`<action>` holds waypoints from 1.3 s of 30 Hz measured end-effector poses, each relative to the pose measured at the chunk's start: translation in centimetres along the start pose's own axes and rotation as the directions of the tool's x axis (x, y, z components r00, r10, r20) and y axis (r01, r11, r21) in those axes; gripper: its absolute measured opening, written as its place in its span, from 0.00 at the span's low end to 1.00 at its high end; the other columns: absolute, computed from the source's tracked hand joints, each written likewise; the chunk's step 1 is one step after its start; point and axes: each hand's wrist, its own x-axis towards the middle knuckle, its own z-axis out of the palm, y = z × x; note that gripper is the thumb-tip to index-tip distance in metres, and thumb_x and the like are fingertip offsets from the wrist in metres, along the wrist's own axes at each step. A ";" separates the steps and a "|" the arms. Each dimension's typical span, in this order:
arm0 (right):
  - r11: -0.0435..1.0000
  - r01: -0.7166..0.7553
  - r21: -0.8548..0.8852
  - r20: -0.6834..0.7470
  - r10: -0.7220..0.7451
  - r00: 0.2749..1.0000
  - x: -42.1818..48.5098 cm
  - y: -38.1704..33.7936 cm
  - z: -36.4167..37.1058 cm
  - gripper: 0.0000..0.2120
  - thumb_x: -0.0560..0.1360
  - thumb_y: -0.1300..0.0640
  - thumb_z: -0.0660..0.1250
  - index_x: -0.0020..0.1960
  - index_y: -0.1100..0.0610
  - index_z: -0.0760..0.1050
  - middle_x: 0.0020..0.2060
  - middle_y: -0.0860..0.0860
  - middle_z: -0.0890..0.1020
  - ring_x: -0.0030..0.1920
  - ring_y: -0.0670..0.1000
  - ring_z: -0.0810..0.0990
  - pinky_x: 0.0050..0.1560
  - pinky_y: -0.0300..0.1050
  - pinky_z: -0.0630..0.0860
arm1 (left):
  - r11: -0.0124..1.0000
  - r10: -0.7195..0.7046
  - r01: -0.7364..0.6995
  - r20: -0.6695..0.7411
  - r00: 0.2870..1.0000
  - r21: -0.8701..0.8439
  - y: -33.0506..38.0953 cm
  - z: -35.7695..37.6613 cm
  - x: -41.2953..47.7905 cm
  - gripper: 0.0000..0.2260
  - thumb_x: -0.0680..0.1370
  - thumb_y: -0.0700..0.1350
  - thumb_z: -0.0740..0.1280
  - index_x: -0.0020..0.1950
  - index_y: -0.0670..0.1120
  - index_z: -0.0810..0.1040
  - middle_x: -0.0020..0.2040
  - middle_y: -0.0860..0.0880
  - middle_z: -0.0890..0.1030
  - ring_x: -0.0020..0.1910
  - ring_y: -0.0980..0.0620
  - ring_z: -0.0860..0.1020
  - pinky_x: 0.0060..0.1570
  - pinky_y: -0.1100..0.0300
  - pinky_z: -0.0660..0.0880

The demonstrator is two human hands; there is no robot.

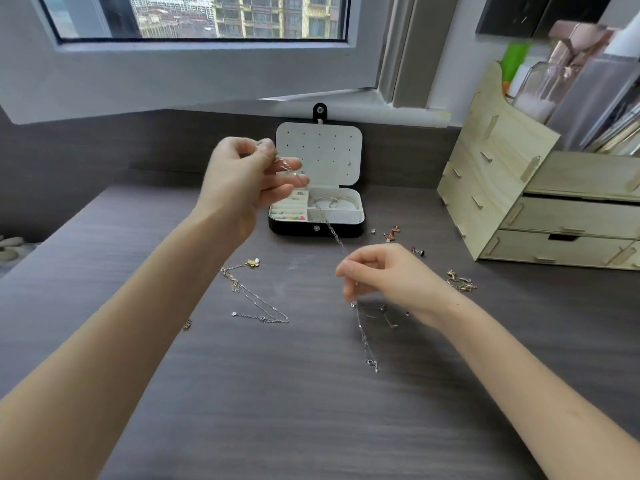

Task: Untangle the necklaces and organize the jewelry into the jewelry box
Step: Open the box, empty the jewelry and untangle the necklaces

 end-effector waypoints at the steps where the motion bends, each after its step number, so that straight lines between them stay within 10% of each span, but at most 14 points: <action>1: 0.999 -0.012 0.041 -0.003 0.012 1.000 -0.2 0.1 -0.4 0.06 0.77 0.61 0.65 0.45 0.62 0.79 0.31 0.52 0.80 0.34 0.49 0.79 0.47 0.46 0.79 | 1.000 0.004 -0.003 -0.041 0.999 0.014 -0.1 -0.8 0.4 0.04 0.83 0.41 0.56 0.52 0.41 0.65 0.39 0.45 0.81 0.30 0.53 0.82 0.25 0.68 0.73; 7: 0.994 -0.070 0.086 0.020 0.069 0.997 -1.0 1.2 -2.4 0.07 0.77 0.59 0.64 0.47 0.61 0.80 0.27 0.50 0.75 0.28 0.48 0.73 0.29 0.35 0.70 | 0.997 -0.023 0.036 -0.181 0.983 0.069 -1.7 -5.0 1.9 0.08 0.83 0.41 0.55 0.47 0.39 0.68 0.42 0.44 0.81 0.31 0.53 0.83 0.24 0.68 0.74; 17: 0.988 -0.142 0.065 0.175 0.129 0.976 -1.9 1.5 -2.0 0.10 0.77 0.68 0.62 0.57 0.64 0.76 0.35 0.57 0.82 0.31 0.49 0.77 0.28 0.39 0.72 | 0.980 -0.018 0.064 -0.238 0.971 0.186 -4.4 -7.0 1.4 0.03 0.82 0.40 0.54 0.53 0.41 0.62 0.42 0.42 0.80 0.28 0.52 0.82 0.23 0.67 0.73; 25: 0.975 -0.167 0.144 0.223 0.133 0.966 -3.0 1.2 -1.8 0.14 0.76 0.71 0.63 0.60 0.63 0.73 0.45 0.63 0.84 0.39 0.55 0.83 0.37 0.44 0.80 | 0.930 -0.011 0.016 -0.015 1.000 0.368 -6.3 -3.0 0.4 0.08 0.80 0.38 0.58 0.43 0.47 0.64 0.41 0.40 0.81 0.31 0.46 0.81 0.32 0.57 0.78; 34: 0.981 -0.168 0.100 0.168 0.149 0.974 -2.7 1.2 -2.1 0.17 0.76 0.73 0.60 0.63 0.62 0.71 0.43 0.62 0.84 0.41 0.58 0.83 0.42 0.49 0.81 | 0.461 0.063 -0.273 0.276 0.959 0.845 -9.1 -1.2 -0.8 0.03 0.74 0.40 0.68 0.44 0.47 0.76 0.49 0.47 0.79 0.49 0.47 0.77 0.48 0.57 0.70; 39: 0.987 -0.141 0.081 0.154 0.127 0.980 -2.5 1.1 -1.9 0.15 0.76 0.72 0.61 0.61 0.61 0.72 0.42 0.61 0.84 0.40 0.56 0.83 0.42 0.51 0.79 | 0.648 0.021 -0.352 0.446 0.895 0.675 -9.1 -0.1 -3.3 0.06 0.75 0.39 0.67 0.41 0.49 0.76 0.44 0.50 0.81 0.45 0.53 0.78 0.46 0.59 0.73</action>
